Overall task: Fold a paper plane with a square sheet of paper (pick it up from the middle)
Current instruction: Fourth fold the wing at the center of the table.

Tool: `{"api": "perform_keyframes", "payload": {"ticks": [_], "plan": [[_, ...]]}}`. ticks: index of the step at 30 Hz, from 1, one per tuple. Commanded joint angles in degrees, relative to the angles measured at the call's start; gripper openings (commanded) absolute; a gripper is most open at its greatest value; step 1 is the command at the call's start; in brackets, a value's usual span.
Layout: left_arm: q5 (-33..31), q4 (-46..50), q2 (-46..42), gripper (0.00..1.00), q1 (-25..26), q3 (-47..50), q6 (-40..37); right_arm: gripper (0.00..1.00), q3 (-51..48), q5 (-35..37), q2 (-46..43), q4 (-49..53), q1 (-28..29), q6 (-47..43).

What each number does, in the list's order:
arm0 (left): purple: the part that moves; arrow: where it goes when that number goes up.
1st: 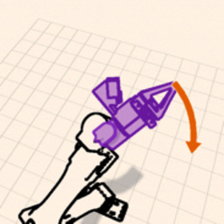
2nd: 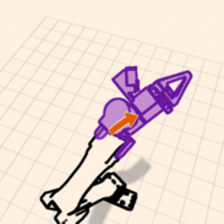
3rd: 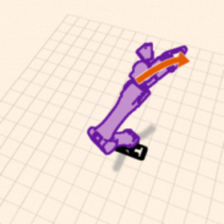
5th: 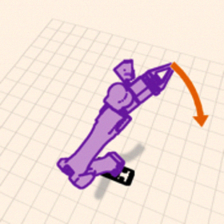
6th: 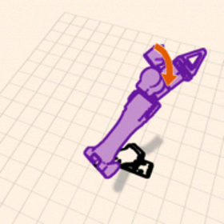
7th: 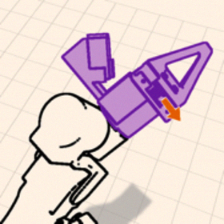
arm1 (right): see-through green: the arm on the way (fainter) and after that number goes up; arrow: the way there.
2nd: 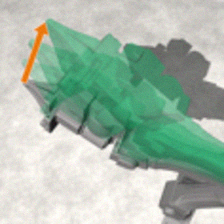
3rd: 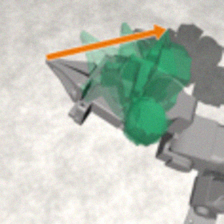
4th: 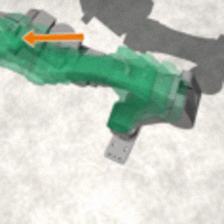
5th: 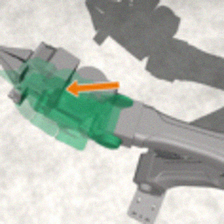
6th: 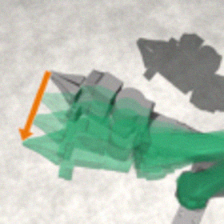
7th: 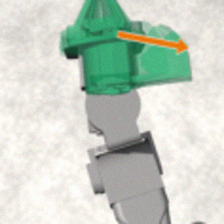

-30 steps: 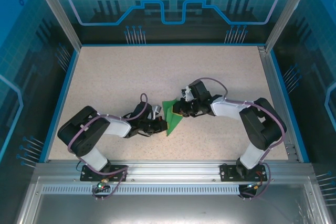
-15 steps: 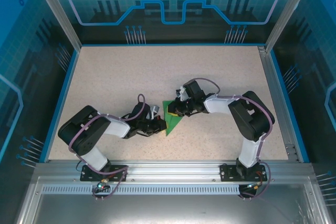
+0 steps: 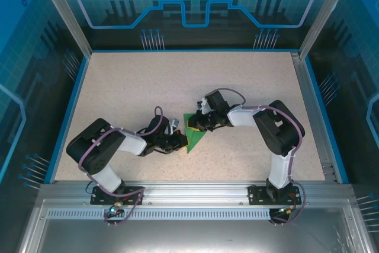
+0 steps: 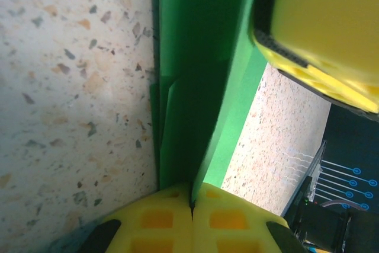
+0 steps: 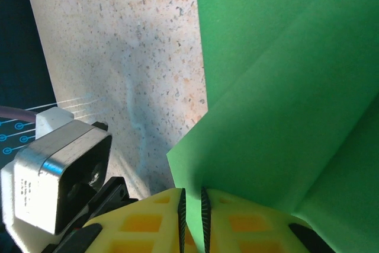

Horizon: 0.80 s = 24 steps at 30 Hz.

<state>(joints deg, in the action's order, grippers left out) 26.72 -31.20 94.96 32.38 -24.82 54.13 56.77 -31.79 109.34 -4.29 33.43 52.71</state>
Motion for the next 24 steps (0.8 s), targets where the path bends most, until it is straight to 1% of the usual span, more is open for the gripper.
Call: {"api": "perform_keyframes", "payload": {"ticks": [1,24], "plan": [[-2.0,5.2,3.3,0.05,-0.1,1.2,0.2,0.17,1.7,-0.8,1.2,1.2,-0.1,-0.7],[-1.6,7.6,4.1,0.05,-0.2,0.0,-0.6,0.17,2.0,1.2,4.9,3.9,-0.8,-1.6]]}}
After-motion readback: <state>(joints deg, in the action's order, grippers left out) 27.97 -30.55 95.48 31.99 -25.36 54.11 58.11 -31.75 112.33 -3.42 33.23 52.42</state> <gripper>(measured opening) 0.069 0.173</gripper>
